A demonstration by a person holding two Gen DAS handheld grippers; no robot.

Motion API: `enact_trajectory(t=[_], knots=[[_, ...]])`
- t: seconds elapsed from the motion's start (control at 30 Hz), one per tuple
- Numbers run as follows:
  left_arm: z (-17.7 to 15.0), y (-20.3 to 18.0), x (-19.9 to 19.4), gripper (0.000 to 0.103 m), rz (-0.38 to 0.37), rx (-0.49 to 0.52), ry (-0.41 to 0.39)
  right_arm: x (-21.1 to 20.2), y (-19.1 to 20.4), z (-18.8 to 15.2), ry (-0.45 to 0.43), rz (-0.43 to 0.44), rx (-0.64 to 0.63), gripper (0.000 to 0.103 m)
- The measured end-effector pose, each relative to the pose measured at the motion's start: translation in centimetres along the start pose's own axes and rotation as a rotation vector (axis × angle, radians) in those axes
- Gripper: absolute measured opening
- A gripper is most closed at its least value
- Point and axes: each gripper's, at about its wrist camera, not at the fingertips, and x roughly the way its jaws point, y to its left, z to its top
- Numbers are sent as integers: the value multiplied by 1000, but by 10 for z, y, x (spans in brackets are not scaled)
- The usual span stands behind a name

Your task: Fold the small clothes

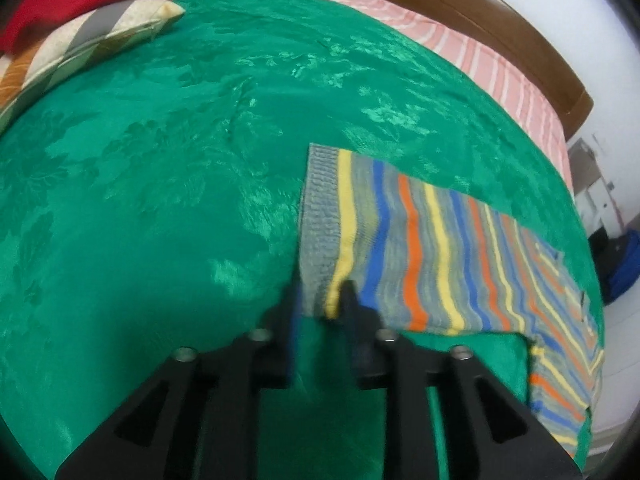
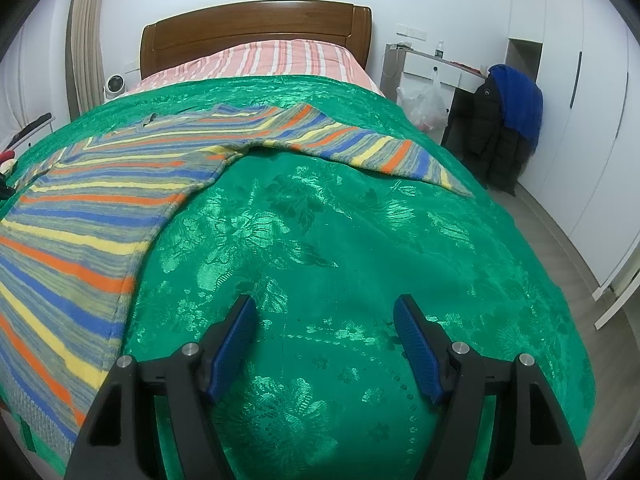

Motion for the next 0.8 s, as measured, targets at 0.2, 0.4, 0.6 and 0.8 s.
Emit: enact_trajectory(t=[0.2,0.4,0.6,0.8], knots=[[-54,-19,-55,76,-77,128,-60,-13,0,4,-54,0,2,71],[-122,-22,-62,88,-177,196,-27,-19,-6,17,-69,22,62,73],[-137,-24,-72,88,-187,260,-24,-2,-15,22,15,33,132,74],[-187,-49,-115,87,-404,398,184,-53,-4,25,101,357,138,74]])
